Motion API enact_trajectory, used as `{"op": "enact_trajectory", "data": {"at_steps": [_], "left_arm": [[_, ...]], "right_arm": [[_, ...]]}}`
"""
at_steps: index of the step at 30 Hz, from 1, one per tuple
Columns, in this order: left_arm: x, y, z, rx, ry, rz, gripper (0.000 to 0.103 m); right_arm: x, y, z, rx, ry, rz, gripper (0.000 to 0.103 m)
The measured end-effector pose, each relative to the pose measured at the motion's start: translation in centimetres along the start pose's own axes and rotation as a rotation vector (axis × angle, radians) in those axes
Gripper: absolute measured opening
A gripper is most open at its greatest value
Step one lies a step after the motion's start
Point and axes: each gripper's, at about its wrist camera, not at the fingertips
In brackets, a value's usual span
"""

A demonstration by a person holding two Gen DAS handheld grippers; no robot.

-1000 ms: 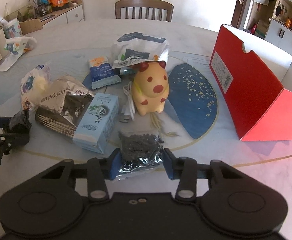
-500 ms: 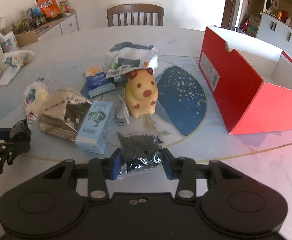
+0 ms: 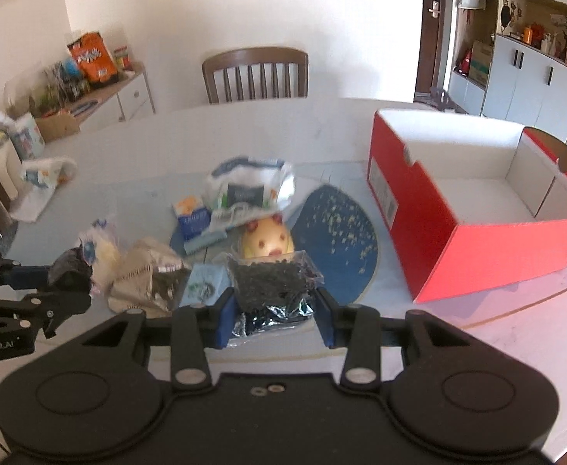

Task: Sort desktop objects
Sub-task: 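Carry both held packets over the red shoebox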

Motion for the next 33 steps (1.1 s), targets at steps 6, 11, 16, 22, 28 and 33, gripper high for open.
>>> {"op": "enact_trajectory", "data": {"at_steps": [6, 11, 16, 22, 28, 33], "left_arm": [[2.3, -0.6, -1.3, -0.001, 0.023, -0.021, 0.035], [4.4, -0.7, -2.2, -0.019, 0.041, -0.029, 0.036], [6.5, -0.2, -3.6, -0.048, 0.059, -0.028, 0.036], [9.1, 0.7, -5.7, -0.071, 0.103, -0.02, 0.036], [11.7, 1.5, -8.0, -0.098, 0.14, -0.021, 0.036], [13.6, 2.1, -10.2, -0.113, 0.176, -0.03, 0.036]], "right_arm": [[1.6, -1.5, -2.0, 0.01, 0.043, -0.006, 0.04], [2.5, -2.4, -3.4, -0.003, 0.056, -0.01, 0.04], [3.2, -2.9, -5.3, -0.007, 0.081, 0.002, 0.04], [4.3, -3.3, -7.3, -0.01, 0.093, 0.028, 0.04], [5.3, -3.5, -9.5, -0.003, 0.099, 0.046, 0.04], [6.2, -3.7, -11.5, -0.004, 0.1, 0.042, 0.04]]}}
Point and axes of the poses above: each gripper's, at about its wrist camera, not at the fingertips, and y roughly the way its jaws point, z to its left, x to its top, and after that the axes turned 7 degrees about z, right-handed
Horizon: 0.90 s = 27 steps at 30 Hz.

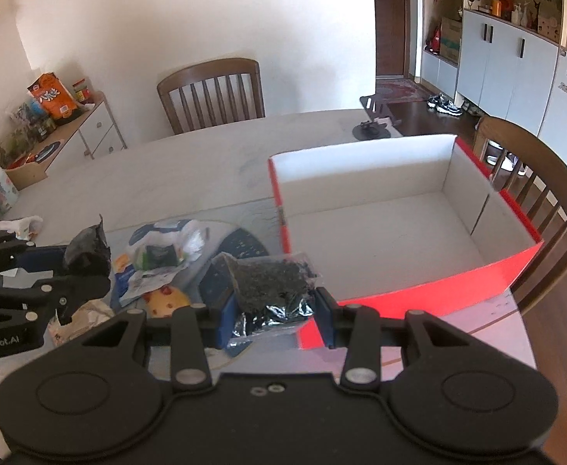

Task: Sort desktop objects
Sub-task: 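Carry both held packets over the red shoebox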

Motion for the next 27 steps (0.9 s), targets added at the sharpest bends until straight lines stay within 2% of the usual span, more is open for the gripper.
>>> {"op": "enact_trajectory", "data": {"at_steps": [15, 19, 24, 27], "left_arm": [[5.1, 3.6, -4.7, -0.037, 0.086, 0.002, 0.036], [4.7, 5.3, -4.4, -0.047, 0.077, 0.049, 0.036], [2.7, 8.0, -4.0, -0.024, 0.069, 0.116, 0.036], [1.4, 9.4, -3.8, -0.05, 0.031, 0.155, 0.036]], "right_arm": [[2.3, -0.4, -4.6, -0.012, -0.046, -0.002, 0.04], [2.9, 0.1, -5.8, -0.029, -0.053, 0.006, 0.04], [3.6, 0.7, -7.4, -0.036, -0.039, 0.007, 0.04], [3.7, 1.1, -8.0, -0.035, -0.039, 0.008, 0.041]]}}
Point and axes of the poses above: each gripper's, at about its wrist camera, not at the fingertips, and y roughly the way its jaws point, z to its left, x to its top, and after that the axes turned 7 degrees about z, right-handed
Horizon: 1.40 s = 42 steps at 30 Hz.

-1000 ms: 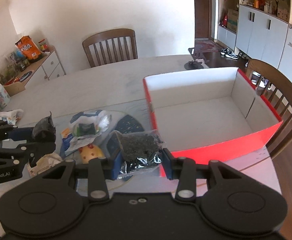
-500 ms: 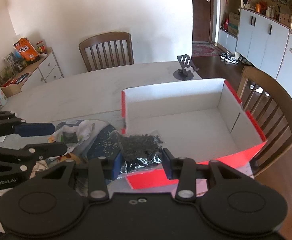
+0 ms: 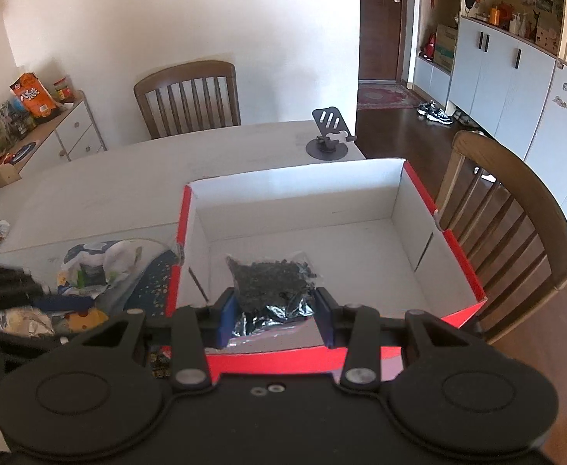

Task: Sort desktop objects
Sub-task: 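Carry both held packets over the red shoebox, then lower the black packet into the box with left tool while right tool holds granule bag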

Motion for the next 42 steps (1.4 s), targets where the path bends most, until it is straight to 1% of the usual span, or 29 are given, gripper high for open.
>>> {"op": "enact_trajectory", "data": {"at_steps": [3, 5, 6, 9, 11, 12, 15, 18, 20, 23, 26, 27, 30, 33, 36, 38, 40, 42], "left_arm": [[-0.5, 1.6, -0.2, -0.004, -0.017, 0.036, 0.037], [-0.6, 2.6, -0.1, -0.017, -0.051, 0.061, 0.044], [-0.6, 3.1, 0.1, -0.032, -0.08, 0.074, 0.045], [-0.5, 4.2, 0.8, -0.07, -0.172, 0.114, 0.054], [-0.3, 4.8, 1.3, -0.079, -0.231, 0.134, 0.062], [-0.3, 5.1, 1.5, -0.083, -0.26, 0.144, 0.064], [-0.1, 6.2, 2.2, -0.09, -0.338, 0.173, 0.065], [0.0, 7.5, 3.4, -0.1, -0.471, 0.213, 0.065], [0.3, 7.8, 3.3, -0.081, -0.495, 0.212, 0.065], [0.7, 8.3, 3.1, -0.102, -0.54, 0.223, 0.065], [0.5, 9.1, 2.0, -0.065, -0.529, 0.259, 0.065], [0.4, 9.4, 1.7, -0.066, -0.528, 0.268, 0.065], [0.2, 10.0, 1.2, -0.042, -0.519, 0.28, 0.063], [0.2, 10.3, 1.3, -0.032, -0.521, 0.28, 0.058], [0.4, 10.5, 0.9, -0.013, -0.489, 0.273, 0.055], [0.5, 10.5, 0.7, -0.009, -0.474, 0.265, 0.042], [0.4, 10.4, 0.7, -0.02, -0.478, 0.257, 0.037], [0.3, 10.2, 0.8, -0.022, -0.477, 0.247, 0.034]], "right_arm": [[0.0, 0.4, -0.4, 0.005, 0.003, 0.008, 0.041], [0.1, 0.6, -0.6, 0.006, 0.002, 0.011, 0.041], [0.1, 0.7, -0.8, 0.009, 0.002, 0.012, 0.04], [0.2, 0.9, -1.0, 0.012, -0.003, 0.013, 0.04], [0.2, 1.0, -1.2, 0.018, -0.006, 0.012, 0.04], [0.2, 1.1, -1.3, 0.019, -0.007, 0.011, 0.041], [0.4, 1.2, -1.6, 0.023, -0.008, 0.006, 0.041], [0.5, 1.3, -1.9, 0.026, -0.011, 0.006, 0.041], [0.5, 1.3, -1.9, 0.027, -0.016, 0.006, 0.041], [0.6, 1.4, -2.0, 0.029, -0.022, 0.007, 0.041], [0.7, 1.5, -2.2, 0.031, -0.024, 0.006, 0.041], [0.7, 1.5, -2.2, 0.033, -0.025, 0.004, 0.041], [0.7, 1.5, -2.5, 0.032, -0.028, 0.002, 0.041], [0.6, 1.5, -2.9, 0.031, -0.022, 0.004, 0.041], [0.4, 1.6, -3.2, 0.027, -0.018, 0.007, 0.041], [0.4, 1.7, -3.3, 0.027, -0.017, 0.009, 0.041], [0.4, 1.7, -3.4, 0.026, -0.019, 0.008, 0.041], [0.5, 1.8, -3.5, 0.025, -0.017, 0.007, 0.041]]}}
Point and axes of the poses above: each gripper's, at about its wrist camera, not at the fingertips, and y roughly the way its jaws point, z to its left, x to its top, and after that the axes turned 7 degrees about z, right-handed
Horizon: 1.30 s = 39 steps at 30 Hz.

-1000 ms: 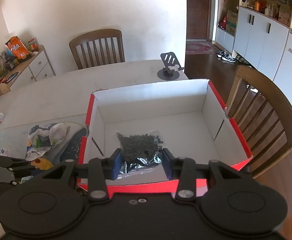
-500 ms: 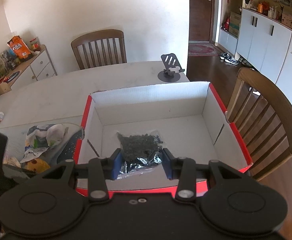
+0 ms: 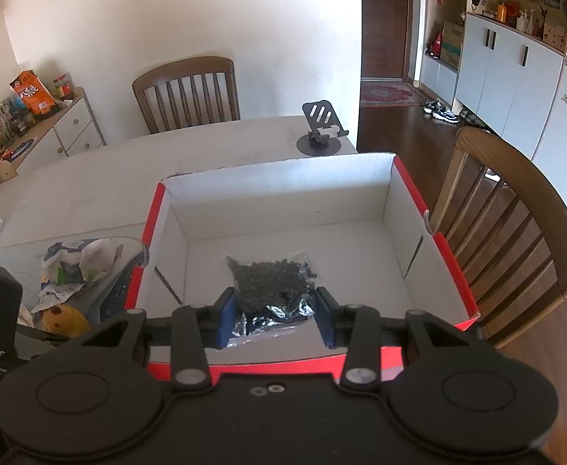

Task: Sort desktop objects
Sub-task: 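Lower the black packet into the box with left tool while right tool holds granule bag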

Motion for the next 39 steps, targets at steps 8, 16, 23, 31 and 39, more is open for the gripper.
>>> {"op": "enact_trajectory", "data": {"at_steps": [8, 16, 23, 31, 39], "left_arm": [[-0.2, -1.9, 0.6, -0.021, 0.007, -0.049, 0.031], [-0.9, -5.3, 1.2, -0.073, -0.013, -0.099, 0.031], [-0.2, -8.9, 1.6, -0.111, -0.003, -0.144, 0.031], [1.8, -11.7, -0.6, -0.153, 0.059, -0.199, 0.031], [4.9, -10.6, -4.1, -0.174, 0.159, -0.178, 0.031]], "right_arm": [[0.2, 0.3, 0.0, 0.003, -0.007, 0.004, 0.041], [0.4, 0.3, 0.1, 0.005, -0.011, 0.001, 0.041], [0.5, 0.3, -0.2, 0.001, -0.007, 0.0, 0.041], [0.5, 0.3, -0.3, 0.001, -0.008, -0.001, 0.041], [0.9, 0.7, -1.1, -0.009, -0.004, 0.002, 0.041]]}}
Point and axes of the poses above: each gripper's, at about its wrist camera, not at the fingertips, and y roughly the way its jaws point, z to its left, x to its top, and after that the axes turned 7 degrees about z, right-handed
